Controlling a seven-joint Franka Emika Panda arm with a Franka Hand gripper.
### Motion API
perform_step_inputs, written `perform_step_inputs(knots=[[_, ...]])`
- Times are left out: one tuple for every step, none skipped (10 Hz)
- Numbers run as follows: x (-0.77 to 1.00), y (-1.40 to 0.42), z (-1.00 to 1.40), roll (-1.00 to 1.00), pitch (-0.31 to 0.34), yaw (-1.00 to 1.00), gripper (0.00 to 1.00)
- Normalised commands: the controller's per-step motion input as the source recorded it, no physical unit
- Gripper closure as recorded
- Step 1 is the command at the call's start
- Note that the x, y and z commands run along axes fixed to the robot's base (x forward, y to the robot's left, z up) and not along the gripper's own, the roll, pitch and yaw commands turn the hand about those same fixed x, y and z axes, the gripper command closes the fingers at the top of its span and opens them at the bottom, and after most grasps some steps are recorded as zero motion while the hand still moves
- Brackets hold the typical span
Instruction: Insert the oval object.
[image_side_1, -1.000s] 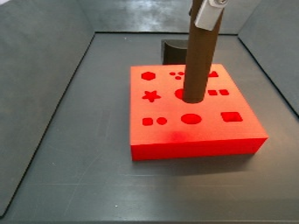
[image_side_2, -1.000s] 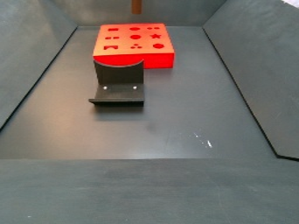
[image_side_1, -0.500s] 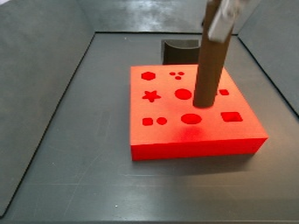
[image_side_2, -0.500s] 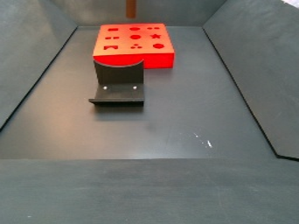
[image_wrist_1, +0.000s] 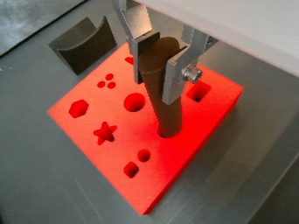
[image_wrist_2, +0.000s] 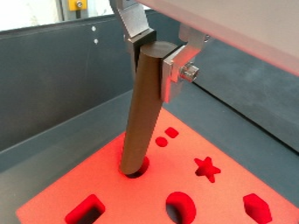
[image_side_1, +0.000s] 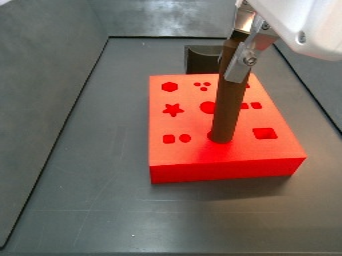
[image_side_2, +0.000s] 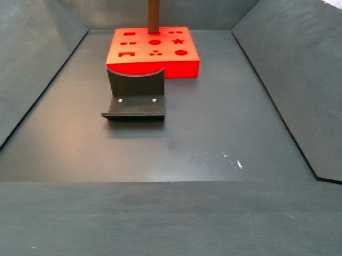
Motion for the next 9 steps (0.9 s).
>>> perform_step_inputs(knots=[[0.03, 0.22, -0.03, 0.01, 0.013, 0.07, 1.0], [0.0, 0.0, 0.0, -0.01, 0.0, 0.0, 1.0], [0.0, -0.04, -0.17, 0.02, -0.003, 0.0, 1.0], [0.03, -0.27, 0.0, 0.09, 0.03, 0.01, 1.0], [0.1, -0.2, 0.0, 0.07, 0.027, 0.04, 1.0], [0.0, -0.09, -0.01, 0.08, 0.014, 0.0, 1.0], [0.0, 0.04, -0.23, 0.01, 0.0, 0.0, 1.0], [0.0, 0.03, -0.49, 0.05, -0.024, 0.0, 1.0], [-0.03, 0.11, -0.38, 0.0, -0.037, 0.0, 1.0]])
